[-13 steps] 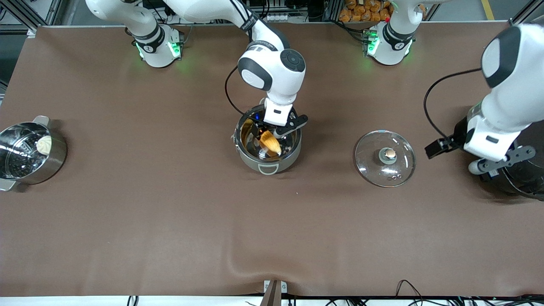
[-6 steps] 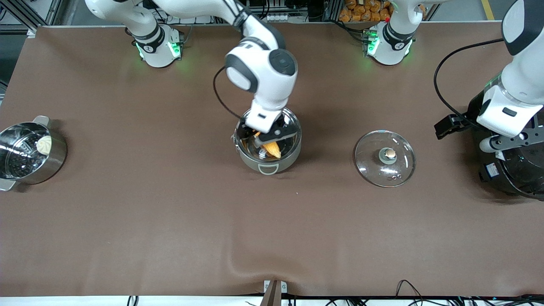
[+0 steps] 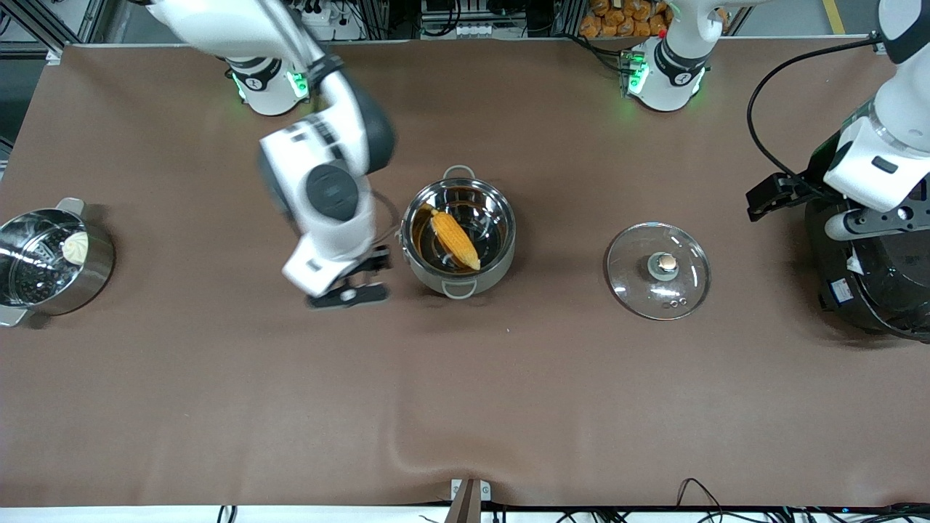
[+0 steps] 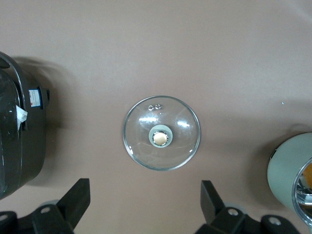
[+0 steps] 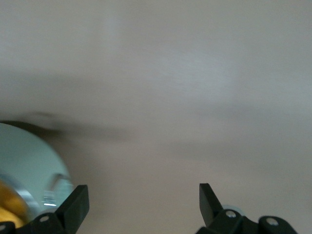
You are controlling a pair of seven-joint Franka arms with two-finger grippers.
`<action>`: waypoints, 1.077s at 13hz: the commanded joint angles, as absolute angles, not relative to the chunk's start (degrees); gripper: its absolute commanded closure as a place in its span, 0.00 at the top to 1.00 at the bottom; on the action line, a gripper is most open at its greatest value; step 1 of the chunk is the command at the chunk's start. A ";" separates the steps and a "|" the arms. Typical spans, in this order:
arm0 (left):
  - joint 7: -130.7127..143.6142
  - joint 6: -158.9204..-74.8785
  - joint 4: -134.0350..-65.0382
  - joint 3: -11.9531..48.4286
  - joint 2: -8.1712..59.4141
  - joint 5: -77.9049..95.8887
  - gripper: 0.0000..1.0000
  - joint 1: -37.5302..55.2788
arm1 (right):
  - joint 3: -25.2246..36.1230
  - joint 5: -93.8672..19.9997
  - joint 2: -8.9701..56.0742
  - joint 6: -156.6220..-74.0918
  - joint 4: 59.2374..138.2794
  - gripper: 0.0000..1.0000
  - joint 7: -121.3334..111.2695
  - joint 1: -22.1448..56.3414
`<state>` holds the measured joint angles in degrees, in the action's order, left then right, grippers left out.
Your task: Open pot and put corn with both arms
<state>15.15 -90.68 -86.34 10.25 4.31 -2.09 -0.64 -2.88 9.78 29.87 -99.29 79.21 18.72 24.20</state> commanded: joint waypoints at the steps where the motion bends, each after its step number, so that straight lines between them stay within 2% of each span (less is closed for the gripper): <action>1: 13.19 -89.47 -86.31 10.37 1.95 -0.62 1.00 -1.14 | -4.13 7.48 26.82 -95.90 80.51 1.00 11.71 16.65; 4: 13.18 -89.47 -86.40 10.28 1.41 -0.70 1.00 -1.14 | -4.13 2.55 22.43 -93.43 82.96 1.00 5.03 8.37; 7: 13.36 -89.47 -86.13 10.46 1.67 -0.62 1.00 -0.97 | -4.04 -2.26 14.36 -92.99 89.10 1.00 1.24 2.74; 10: 13.36 -88.42 -86.04 10.55 1.67 -0.53 1.00 -0.97 | -3.87 -2.11 6.00 -92.90 94.21 1.00 -0.53 0.89; 14: 13.36 -85.88 -84.30 10.46 1.93 -0.53 1.00 -0.97 | -3.87 -1.23 0.80 -90.62 93.87 1.00 -1.66 -0.09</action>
